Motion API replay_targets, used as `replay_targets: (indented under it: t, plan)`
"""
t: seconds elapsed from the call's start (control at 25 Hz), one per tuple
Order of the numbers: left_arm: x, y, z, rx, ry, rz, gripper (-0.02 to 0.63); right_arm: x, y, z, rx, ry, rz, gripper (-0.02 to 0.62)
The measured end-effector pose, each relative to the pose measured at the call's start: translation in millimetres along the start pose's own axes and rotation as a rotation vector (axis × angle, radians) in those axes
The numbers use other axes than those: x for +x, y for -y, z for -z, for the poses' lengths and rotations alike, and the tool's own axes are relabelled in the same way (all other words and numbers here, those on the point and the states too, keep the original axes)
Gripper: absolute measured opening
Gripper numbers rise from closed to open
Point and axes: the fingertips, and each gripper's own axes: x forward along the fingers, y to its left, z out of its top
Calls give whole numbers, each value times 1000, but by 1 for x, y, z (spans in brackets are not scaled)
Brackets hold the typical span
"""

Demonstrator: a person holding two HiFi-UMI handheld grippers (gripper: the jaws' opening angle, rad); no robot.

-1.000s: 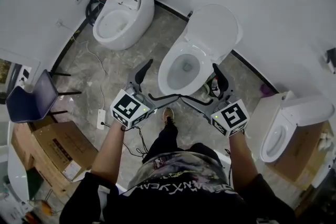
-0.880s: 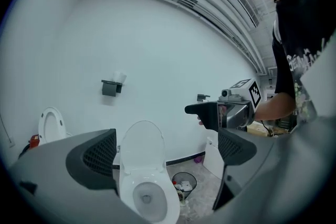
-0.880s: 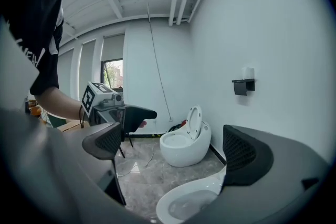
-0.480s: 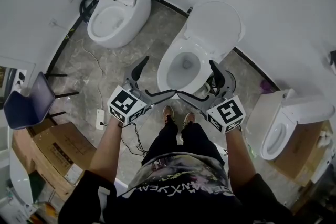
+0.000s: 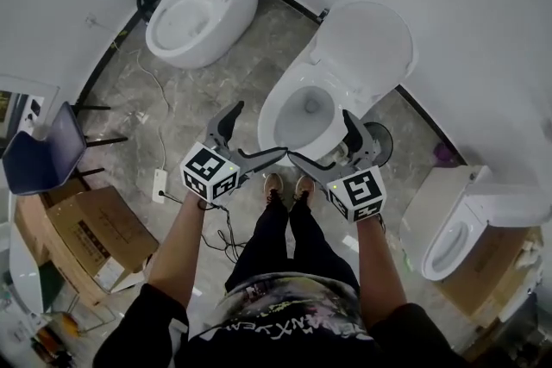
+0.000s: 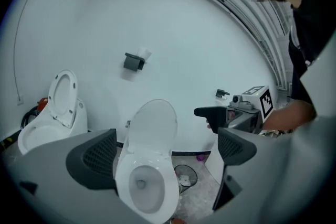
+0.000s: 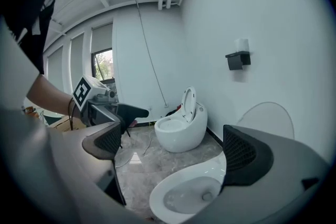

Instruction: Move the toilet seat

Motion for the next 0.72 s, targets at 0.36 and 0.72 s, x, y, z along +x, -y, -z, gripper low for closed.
replay_targets:
  t: [0.36, 0.72]
  plan:
    - [31, -14, 82, -52, -84, -69, 581, 25, 20, 85, 49, -60, -22, 585]
    - [60, -18, 163, -139, -122, -88, 581, 40, 33, 164, 89, -125, -38, 585]
